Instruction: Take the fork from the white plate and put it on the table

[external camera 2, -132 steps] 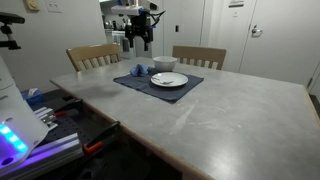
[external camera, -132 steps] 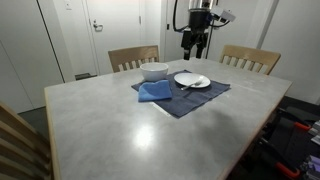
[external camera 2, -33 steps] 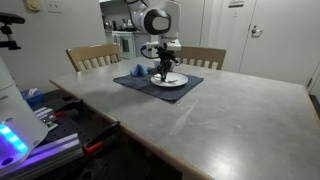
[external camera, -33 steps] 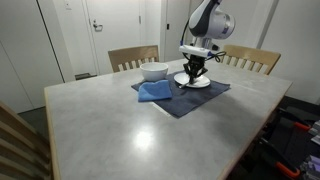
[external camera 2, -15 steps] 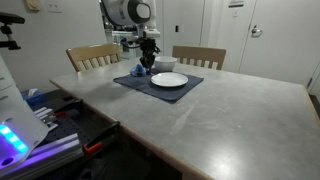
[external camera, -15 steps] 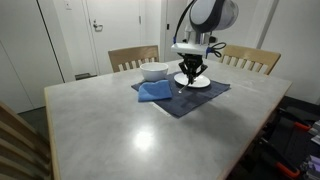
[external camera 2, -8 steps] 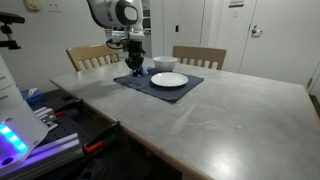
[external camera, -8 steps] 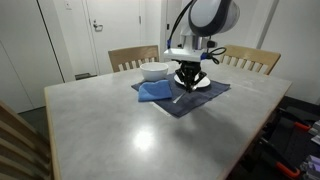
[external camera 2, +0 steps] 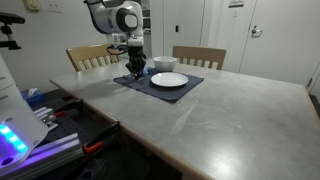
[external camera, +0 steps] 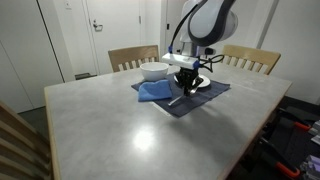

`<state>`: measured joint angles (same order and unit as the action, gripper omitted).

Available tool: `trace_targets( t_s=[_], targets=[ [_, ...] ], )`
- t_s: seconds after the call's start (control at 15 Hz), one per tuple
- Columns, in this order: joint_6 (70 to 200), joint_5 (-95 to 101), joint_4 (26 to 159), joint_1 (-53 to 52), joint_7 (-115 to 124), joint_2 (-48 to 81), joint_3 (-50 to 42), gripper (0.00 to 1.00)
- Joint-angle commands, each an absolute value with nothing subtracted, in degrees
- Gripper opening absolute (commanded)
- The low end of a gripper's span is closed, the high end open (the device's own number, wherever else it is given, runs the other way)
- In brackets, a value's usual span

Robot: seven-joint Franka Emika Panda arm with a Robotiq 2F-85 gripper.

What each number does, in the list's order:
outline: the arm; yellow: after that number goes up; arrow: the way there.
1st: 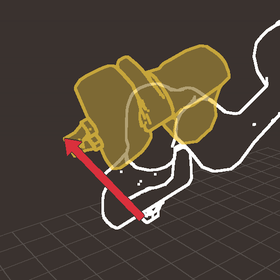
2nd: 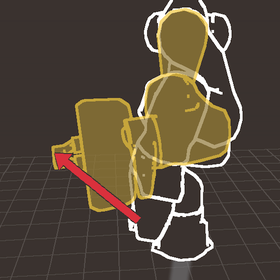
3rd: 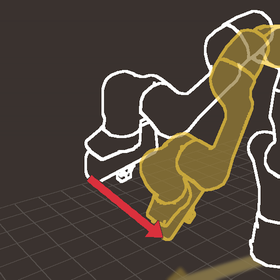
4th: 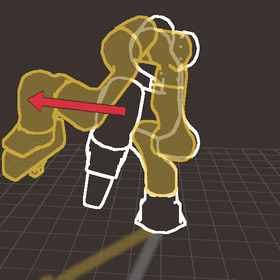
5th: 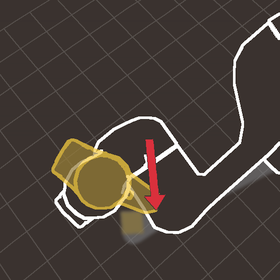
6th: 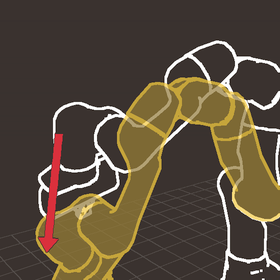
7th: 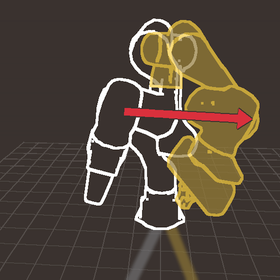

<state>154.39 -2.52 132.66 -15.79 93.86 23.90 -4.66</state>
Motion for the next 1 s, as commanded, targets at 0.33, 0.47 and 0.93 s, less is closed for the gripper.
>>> trace_targets(
  t_s=[0.33, 0.47, 0.93],
  targets=[
    [157.4, -0.9, 127.7, -15.8, 94.2, 28.4, -5.6, 0.33],
    [157.4, 0.1, 127.9, -16.3, 94.2, 27.8, -5.9, 0.47],
    [154.3, 1.6, 131.2, -16.4, 93.0, 22.1, -6.0, 0.95]
  ],
)
